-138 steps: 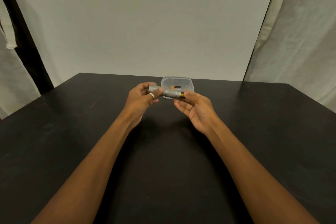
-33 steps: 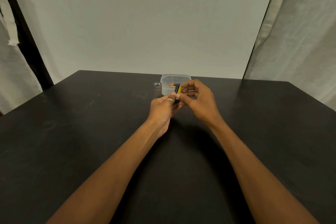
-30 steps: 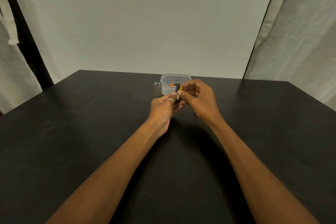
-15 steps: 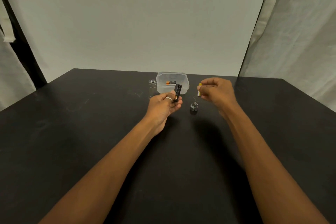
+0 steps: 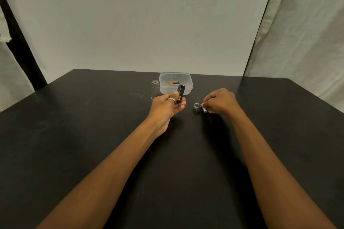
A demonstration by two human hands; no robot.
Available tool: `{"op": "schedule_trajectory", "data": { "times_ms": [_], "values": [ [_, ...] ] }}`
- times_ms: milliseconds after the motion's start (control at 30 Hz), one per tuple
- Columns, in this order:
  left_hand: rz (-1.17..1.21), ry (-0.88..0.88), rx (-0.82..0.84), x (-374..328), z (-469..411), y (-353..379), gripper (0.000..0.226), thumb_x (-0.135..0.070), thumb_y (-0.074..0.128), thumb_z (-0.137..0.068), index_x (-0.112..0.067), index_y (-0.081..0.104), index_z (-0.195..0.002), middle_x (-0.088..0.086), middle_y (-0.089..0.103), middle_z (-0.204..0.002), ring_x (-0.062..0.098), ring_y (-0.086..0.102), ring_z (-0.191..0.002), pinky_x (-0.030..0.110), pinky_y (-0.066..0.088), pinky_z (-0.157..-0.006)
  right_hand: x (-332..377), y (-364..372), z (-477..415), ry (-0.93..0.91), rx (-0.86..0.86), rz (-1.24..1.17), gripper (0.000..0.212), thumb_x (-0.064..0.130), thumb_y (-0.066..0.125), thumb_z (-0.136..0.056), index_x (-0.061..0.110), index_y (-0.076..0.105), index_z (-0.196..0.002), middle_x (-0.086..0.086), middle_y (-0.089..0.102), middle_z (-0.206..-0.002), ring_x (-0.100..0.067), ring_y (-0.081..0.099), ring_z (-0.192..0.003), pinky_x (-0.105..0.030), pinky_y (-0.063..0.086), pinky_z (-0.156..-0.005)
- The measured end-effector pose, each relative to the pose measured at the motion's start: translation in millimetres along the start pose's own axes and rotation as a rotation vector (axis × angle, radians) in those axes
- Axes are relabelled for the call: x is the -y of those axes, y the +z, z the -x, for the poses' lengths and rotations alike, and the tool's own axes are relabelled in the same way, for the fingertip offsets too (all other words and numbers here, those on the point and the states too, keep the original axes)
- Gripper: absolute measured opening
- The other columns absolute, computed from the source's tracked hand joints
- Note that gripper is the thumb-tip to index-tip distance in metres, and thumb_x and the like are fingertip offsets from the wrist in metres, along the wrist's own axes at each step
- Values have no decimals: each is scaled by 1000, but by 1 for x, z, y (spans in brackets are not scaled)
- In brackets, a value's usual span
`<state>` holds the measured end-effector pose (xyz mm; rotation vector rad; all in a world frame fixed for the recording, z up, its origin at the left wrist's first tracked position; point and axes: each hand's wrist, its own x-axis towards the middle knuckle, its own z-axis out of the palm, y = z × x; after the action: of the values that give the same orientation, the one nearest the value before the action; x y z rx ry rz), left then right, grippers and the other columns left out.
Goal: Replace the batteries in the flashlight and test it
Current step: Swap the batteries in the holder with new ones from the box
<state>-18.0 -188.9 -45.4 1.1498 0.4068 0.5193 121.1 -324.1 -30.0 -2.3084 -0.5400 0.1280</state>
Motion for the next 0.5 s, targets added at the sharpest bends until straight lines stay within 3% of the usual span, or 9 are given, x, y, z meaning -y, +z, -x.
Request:
{"op": "schedule_trajectory", "data": {
  "times_ms": [233, 367, 500],
  "values": [
    [5, -15, -2, -1, 1, 0, 28, -16, 54, -104, 5, 66, -118, 17, 72, -100, 17, 72, -89, 23, 60, -76, 0, 0, -1, 11, 17, 5, 21, 2, 68, -85, 15, 78, -72, -9, 78, -81, -20, 77, -80, -40, 65, -80],
    [4, -17, -1, -2, 2, 0, 26, -16, 54, -104, 4, 67, -115, 17, 72, -100, 18, 72, -90, 24, 60, -77, 2, -2, 4, -23, -64, -45, 20, 5, 65, -86, 10, 78, -71, -6, 76, -68, -16, 74, -71, -42, 64, -81],
    [0, -16, 21, -3, 2, 0, 27, -17, 52, -105, 3, 66, -117, 18, 72, -102, 18, 72, -87, 25, 61, -78, 21, -6, 19, -178, -65, -316, 9, 18, 68, -95, 17, 77, -93, -6, 78, -88, -17, 75, -83, -27, 63, -74]
  ]
}}
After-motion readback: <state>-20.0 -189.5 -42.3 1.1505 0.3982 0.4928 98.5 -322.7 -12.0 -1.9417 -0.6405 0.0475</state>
